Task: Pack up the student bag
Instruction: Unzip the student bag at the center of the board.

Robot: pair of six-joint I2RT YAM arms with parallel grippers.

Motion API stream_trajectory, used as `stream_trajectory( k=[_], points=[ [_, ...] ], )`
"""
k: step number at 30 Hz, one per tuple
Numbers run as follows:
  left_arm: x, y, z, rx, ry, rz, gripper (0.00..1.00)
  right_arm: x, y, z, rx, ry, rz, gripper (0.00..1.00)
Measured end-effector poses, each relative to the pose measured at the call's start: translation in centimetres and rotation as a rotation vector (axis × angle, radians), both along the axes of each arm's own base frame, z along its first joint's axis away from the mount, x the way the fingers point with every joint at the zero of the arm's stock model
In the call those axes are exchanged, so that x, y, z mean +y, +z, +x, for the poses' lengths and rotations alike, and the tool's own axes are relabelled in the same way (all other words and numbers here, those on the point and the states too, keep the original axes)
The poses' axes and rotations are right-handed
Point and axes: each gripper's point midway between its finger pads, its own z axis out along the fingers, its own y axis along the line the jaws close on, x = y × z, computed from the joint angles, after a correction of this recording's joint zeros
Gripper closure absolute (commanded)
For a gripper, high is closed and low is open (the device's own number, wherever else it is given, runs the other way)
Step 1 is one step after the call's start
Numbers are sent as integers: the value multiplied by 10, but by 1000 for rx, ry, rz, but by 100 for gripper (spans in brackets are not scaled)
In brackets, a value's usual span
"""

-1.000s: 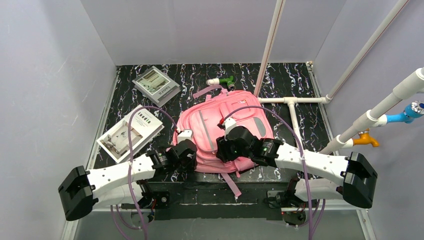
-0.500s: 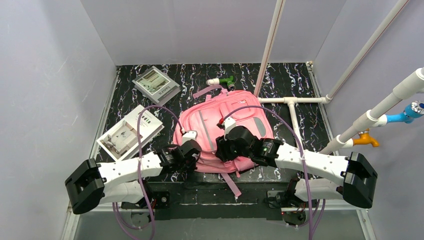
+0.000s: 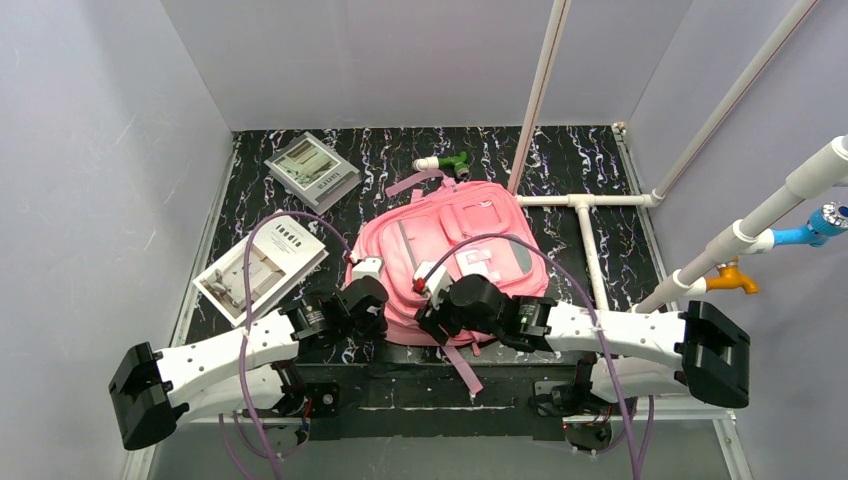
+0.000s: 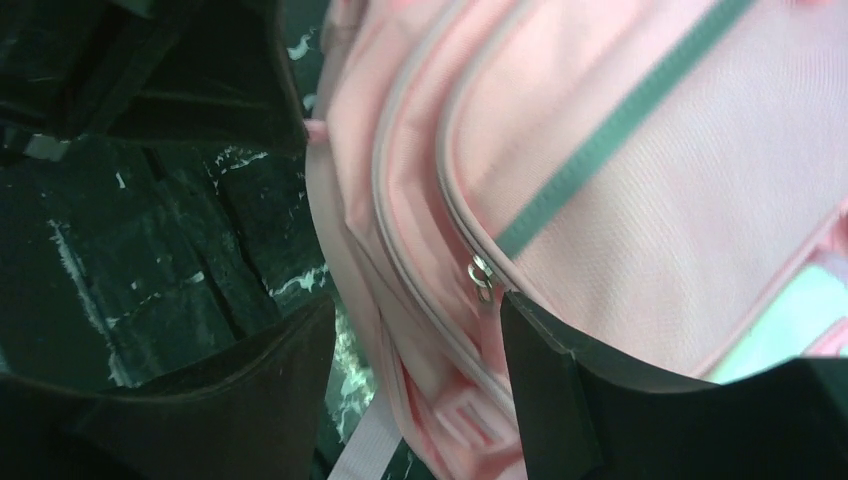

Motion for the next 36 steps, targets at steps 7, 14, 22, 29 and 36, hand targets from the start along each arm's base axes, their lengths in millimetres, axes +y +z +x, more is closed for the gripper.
stream_trajectory(
  k=[7,14,22,29,36],
  points=[
    [2,1,-4,18,7,-5,100,39,-7,-8,-236,205,12,32],
    [2,14,-4,12,19,-31,100,57,-29,-9,-373,276,-69,30],
    [8,13,-4,20,69,-18,100,61,-34,10,-638,113,-195,82],
    [10,13,0,21,108,-2,100,57,-24,17,-652,60,-197,99],
    [-1,14,3,-2,94,-74,93,52,-13,14,-527,65,-129,99]
  ],
)
